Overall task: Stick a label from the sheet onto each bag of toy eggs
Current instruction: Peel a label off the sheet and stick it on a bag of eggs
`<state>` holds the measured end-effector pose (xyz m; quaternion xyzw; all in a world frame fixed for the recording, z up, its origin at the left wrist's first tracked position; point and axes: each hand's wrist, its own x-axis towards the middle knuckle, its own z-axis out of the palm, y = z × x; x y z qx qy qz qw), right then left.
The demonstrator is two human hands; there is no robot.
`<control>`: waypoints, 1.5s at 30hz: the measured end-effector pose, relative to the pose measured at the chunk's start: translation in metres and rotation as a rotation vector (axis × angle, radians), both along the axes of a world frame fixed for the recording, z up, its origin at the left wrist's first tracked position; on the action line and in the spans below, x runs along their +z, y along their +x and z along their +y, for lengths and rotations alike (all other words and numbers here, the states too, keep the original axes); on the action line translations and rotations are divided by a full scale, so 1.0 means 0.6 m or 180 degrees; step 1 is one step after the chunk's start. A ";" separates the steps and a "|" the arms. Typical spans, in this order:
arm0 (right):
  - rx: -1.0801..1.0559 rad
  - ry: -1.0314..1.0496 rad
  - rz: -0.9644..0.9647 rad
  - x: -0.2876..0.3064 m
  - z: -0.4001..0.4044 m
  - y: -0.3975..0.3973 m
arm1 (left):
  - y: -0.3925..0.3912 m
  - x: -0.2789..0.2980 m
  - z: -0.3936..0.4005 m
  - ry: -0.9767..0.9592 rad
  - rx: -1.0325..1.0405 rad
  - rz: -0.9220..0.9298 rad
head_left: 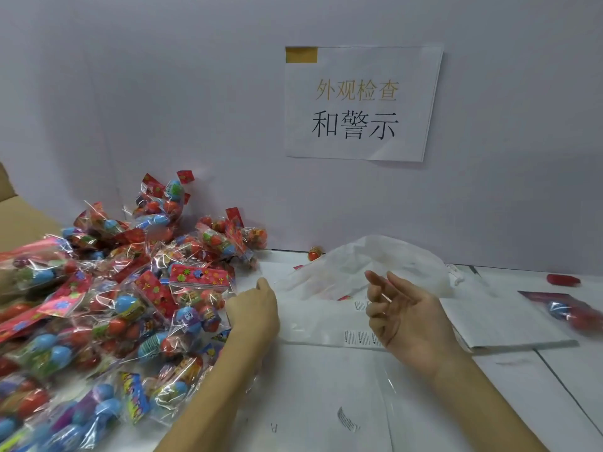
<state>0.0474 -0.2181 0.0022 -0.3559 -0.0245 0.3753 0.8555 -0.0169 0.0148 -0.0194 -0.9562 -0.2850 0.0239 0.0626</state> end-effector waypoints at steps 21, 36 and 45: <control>0.0599 -0.1389 -0.2199 -0.040 0.041 -0.043 | -0.002 0.073 -0.028 -0.3112 -0.0508 -0.4489; -0.0800 -0.1338 -0.2269 -0.043 0.055 -0.039 | 0.018 0.037 -0.050 -0.4087 0.0123 -0.4257; -0.1321 -0.1699 -0.2701 -0.023 0.007 0.002 | 0.019 0.015 -0.110 -0.4850 -0.0968 -0.3032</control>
